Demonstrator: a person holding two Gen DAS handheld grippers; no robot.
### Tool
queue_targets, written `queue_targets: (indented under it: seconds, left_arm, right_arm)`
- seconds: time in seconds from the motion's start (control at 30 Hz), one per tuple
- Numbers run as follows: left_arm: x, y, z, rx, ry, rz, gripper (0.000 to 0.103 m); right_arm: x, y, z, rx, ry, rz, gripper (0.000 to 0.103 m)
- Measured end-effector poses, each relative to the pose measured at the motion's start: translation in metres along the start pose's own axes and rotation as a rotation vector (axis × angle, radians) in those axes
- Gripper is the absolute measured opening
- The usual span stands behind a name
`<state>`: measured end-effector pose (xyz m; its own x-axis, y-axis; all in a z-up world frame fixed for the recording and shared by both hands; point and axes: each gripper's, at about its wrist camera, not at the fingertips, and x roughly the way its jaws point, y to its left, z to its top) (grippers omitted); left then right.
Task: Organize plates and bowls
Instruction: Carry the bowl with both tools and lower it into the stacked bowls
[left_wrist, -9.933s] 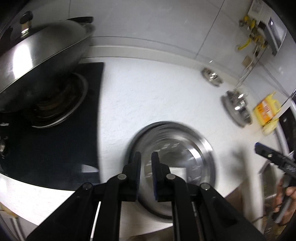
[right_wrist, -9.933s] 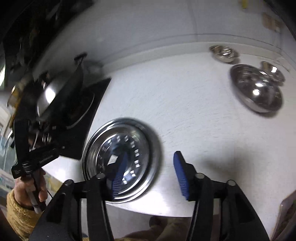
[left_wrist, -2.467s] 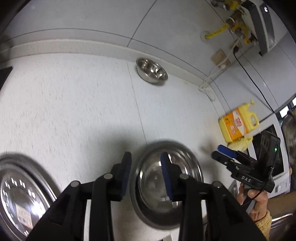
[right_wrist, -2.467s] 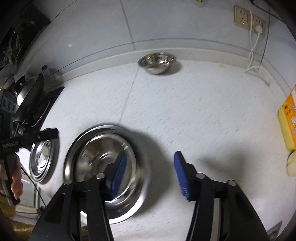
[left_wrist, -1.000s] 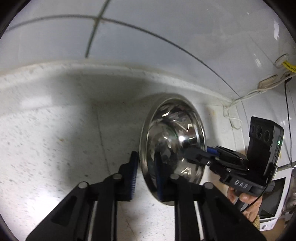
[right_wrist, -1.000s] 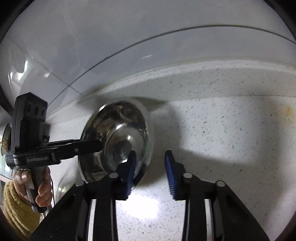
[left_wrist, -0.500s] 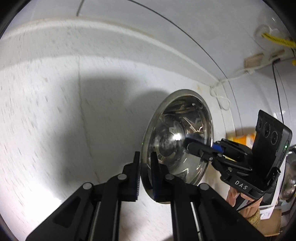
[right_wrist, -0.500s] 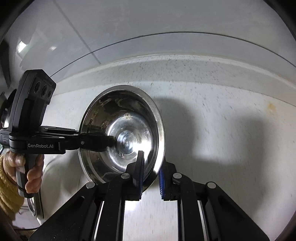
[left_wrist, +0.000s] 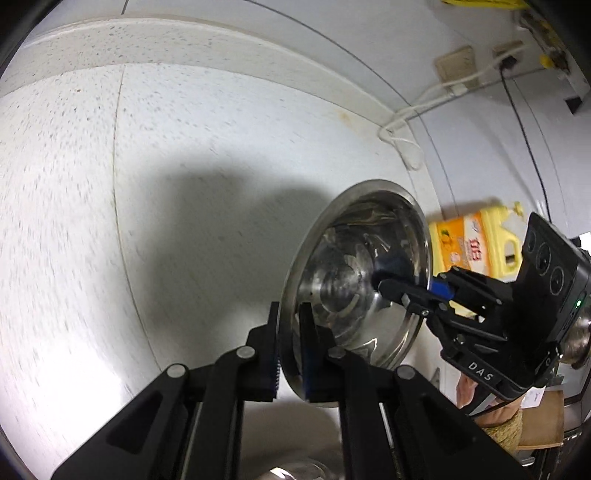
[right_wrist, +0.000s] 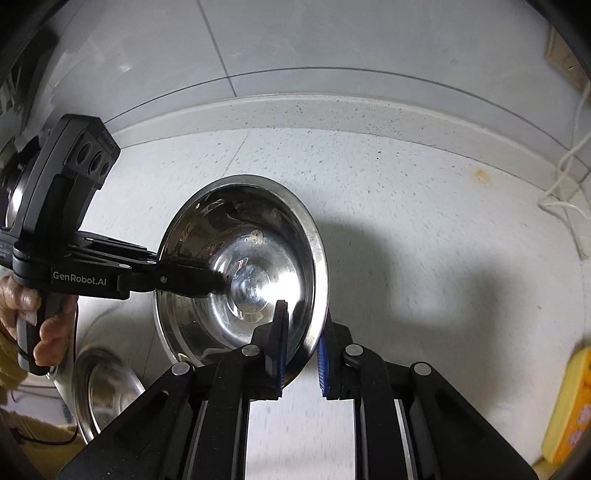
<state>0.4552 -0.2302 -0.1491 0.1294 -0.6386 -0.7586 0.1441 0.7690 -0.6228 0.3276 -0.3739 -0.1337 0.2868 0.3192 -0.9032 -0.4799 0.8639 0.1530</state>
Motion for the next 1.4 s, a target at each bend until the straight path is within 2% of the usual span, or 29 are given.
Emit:
queue_targets:
  seconds: [0.13, 0.2, 0.33, 0.47, 0.73, 0.93, 1.27, 1.4]
  left_arm:
    - [-0.007, -0.022, -0.025, -0.003, -0.012, -0.022, 0.007]
    - [-0.022, -0.024, -0.045, 0.0, -0.02, -0.022, 0.007]
    - [-0.043, -0.036, -0.088, 0.009, -0.054, 0.006, 0.007]
    - [-0.075, -0.023, -0.129, -0.003, -0.086, 0.025, 0.007]
    - [-0.098, 0.009, -0.189, -0.047, -0.129, 0.114, 0.007]
    - [-0.094, 0.03, -0.208, -0.071, -0.129, 0.142, 0.007]
    - [-0.082, 0.025, -0.215, -0.035, -0.125, 0.187, 0.007]
    - [-0.083, 0.02, -0.215, -0.002, -0.142, 0.23, 0.007]
  right_arm:
    - [-0.026, 0.006, -0.019, -0.007, -0.021, -0.011, 0.013]
    - [-0.04, 0.013, -0.032, -0.014, -0.034, -0.022, 0.013]
    - [-0.057, 0.031, -0.051, -0.022, -0.053, -0.023, 0.013]
    - [-0.073, 0.057, -0.076, -0.043, -0.067, -0.009, 0.013]
    - [-0.045, 0.111, -0.105, -0.08, 0.006, 0.056, 0.013]
    - [-0.022, 0.124, -0.114, -0.07, 0.063, 0.077, 0.013]
    - [-0.006, 0.134, -0.112, -0.056, 0.095, 0.055, 0.013]
    - [-0.009, 0.138, -0.111, -0.054, 0.085, 0.031, 0.014]
